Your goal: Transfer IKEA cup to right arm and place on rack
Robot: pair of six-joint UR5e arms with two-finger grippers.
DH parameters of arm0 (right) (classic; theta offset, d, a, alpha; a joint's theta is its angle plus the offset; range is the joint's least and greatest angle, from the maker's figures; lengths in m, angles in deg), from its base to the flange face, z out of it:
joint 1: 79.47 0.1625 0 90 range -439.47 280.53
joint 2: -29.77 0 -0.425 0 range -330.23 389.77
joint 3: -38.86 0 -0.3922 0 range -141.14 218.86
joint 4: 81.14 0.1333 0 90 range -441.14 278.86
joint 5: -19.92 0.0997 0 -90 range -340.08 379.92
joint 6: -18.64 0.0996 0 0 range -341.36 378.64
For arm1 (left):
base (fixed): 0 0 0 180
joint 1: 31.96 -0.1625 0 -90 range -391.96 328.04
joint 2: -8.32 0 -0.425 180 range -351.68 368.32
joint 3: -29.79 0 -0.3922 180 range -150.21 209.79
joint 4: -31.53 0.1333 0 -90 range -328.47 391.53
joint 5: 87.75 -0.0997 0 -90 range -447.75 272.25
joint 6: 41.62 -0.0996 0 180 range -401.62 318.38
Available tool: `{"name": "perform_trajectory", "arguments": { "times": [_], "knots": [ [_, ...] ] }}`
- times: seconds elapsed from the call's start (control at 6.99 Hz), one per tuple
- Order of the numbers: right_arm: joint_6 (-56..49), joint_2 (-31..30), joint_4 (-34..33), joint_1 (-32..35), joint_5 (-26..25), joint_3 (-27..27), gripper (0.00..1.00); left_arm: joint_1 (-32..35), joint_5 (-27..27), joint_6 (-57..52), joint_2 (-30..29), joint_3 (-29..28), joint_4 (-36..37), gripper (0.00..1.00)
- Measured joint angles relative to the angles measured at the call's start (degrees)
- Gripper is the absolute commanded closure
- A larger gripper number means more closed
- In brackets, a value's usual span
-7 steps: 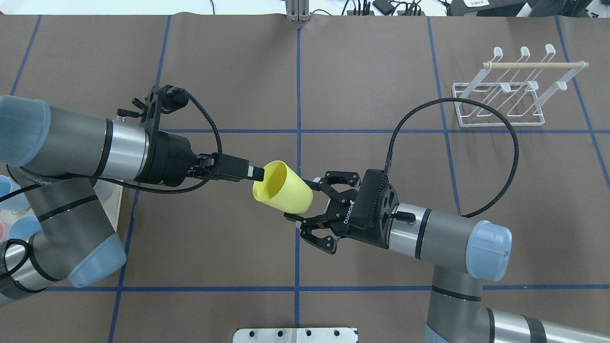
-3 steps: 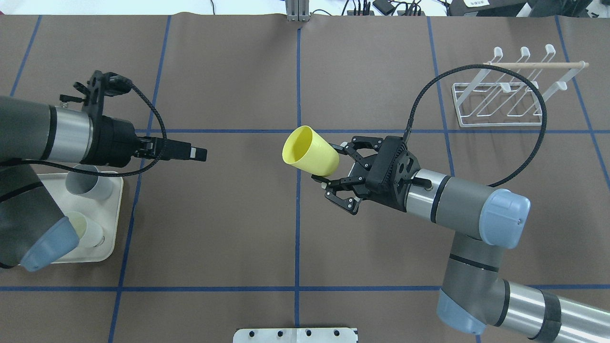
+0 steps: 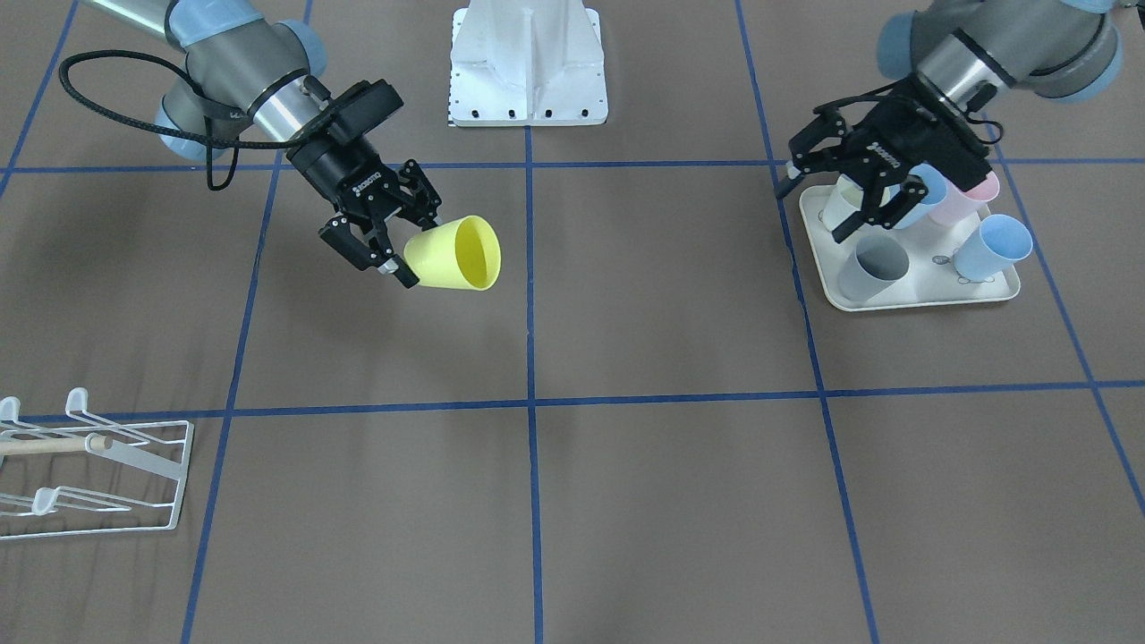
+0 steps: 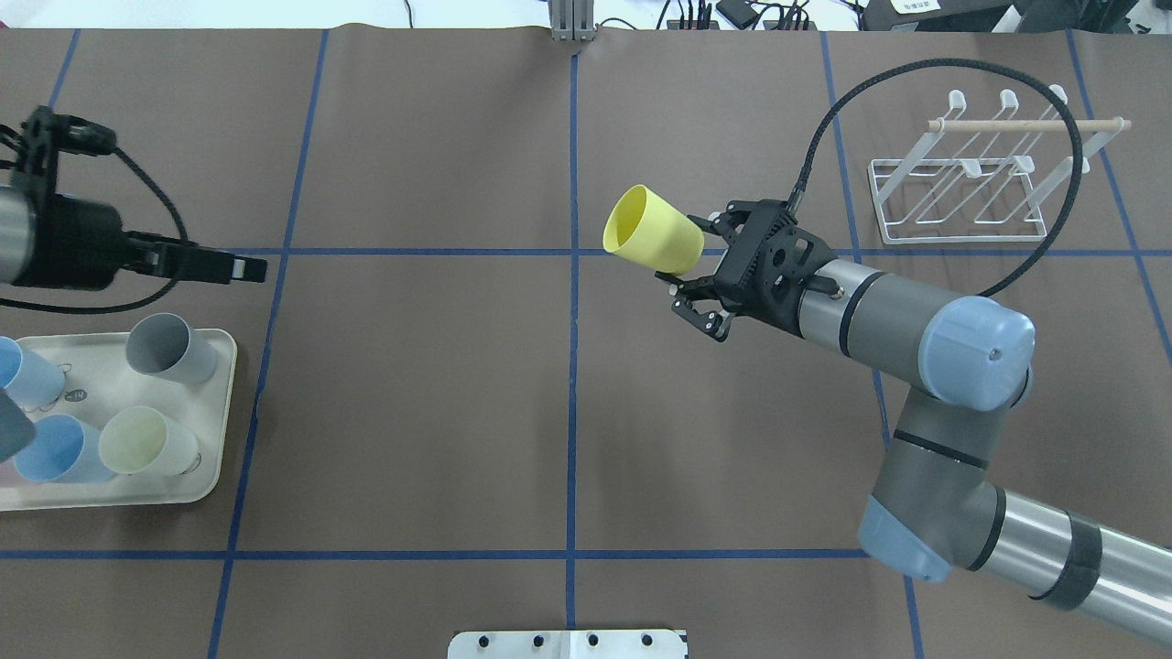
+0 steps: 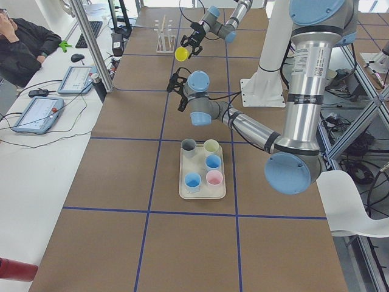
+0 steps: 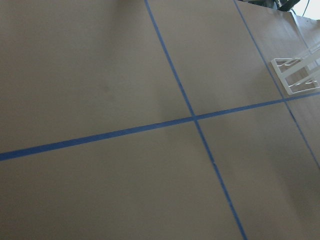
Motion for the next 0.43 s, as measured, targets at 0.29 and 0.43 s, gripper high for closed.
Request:
{"name": "perform_trajectory", "arguments": {
  "times": [0.29,0.43],
  "knots": [
    [-8.09,0.02,-15.6,6.64,0.27,2.13,1.0,5.45,2.31,-8.59,5.28,0.13,-0.07,0.0],
    [-13.8,0.13,-26.72,10.23,0.23,5.68,1.0,6.68,2.82,-10.55,6.78,0.32,-0.18,0.0]
  ]
}}
